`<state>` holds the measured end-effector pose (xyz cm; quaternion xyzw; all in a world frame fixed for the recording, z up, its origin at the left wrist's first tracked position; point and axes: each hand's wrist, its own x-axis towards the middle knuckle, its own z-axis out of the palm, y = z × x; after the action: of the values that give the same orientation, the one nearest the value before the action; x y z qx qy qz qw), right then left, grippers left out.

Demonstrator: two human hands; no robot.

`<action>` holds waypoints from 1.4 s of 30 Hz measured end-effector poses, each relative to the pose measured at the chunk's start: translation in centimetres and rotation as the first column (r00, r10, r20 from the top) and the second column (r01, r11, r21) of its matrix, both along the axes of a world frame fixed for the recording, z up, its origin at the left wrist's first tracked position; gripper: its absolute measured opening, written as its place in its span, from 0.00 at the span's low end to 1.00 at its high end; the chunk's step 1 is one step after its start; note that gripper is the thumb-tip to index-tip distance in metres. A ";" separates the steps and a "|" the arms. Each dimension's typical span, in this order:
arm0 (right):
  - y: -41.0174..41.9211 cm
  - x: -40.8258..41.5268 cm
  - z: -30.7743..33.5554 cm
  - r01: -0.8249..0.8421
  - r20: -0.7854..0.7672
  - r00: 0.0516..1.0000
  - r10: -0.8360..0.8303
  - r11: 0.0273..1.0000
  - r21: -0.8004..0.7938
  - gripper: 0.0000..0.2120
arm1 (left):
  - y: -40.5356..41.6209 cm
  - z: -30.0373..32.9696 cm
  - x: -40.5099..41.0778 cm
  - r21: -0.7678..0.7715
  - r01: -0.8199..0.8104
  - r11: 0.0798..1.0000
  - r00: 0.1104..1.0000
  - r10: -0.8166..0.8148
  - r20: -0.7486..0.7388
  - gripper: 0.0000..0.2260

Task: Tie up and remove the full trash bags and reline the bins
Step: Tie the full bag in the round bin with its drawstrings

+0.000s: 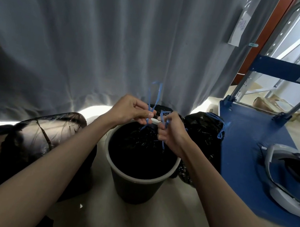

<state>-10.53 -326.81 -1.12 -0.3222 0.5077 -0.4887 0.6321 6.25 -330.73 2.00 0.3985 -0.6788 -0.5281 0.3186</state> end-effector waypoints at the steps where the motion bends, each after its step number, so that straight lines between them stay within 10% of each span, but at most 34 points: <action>1: -0.1 0.0 0.0 0.013 -0.021 1.000 -0.013 1.000 -0.001 0.09 | 0.0 0.0 -0.1 0.006 0.007 1.000 1.000 -0.007 -0.005 0.10; 6: 0.1 0.3 -0.4 -0.110 -0.443 0.896 0.025 0.980 -0.167 0.15 | -0.3 0.0 -0.7 0.012 0.041 0.999 0.997 -0.041 0.062 0.22; 12: -0.4 0.3 -0.5 -0.238 -0.712 0.702 0.008 0.945 -0.223 0.15 | -0.9 -0.3 -0.7 -0.013 -0.018 1.000 0.983 0.020 0.184 0.07; 19: 0.4 0.4 0.5 -0.078 -0.322 0.946 -0.013 0.960 -0.267 0.03 | -0.7 -0.5 -0.9 -0.002 -0.067 0.998 0.972 0.066 0.226 0.10; 33: 0.5 -0.2 0.8 -0.117 -0.203 0.978 0.047 0.931 -0.345 0.10 | -0.4 -0.8 -0.4 0.004 -0.043 0.999 0.979 0.041 0.198 0.11; 42: -0.3 -1.1 -0.4 0.248 -0.018 0.968 -0.250 0.967 -0.062 0.13 | -0.3 -1.5 -1.4 -0.435 0.088 0.896 0.955 0.049 0.294 0.18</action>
<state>-11.61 -327.10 -1.52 -0.2805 0.5375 -0.5749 0.5495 4.86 -331.08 0.53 0.3833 -0.8252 -0.2968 0.2900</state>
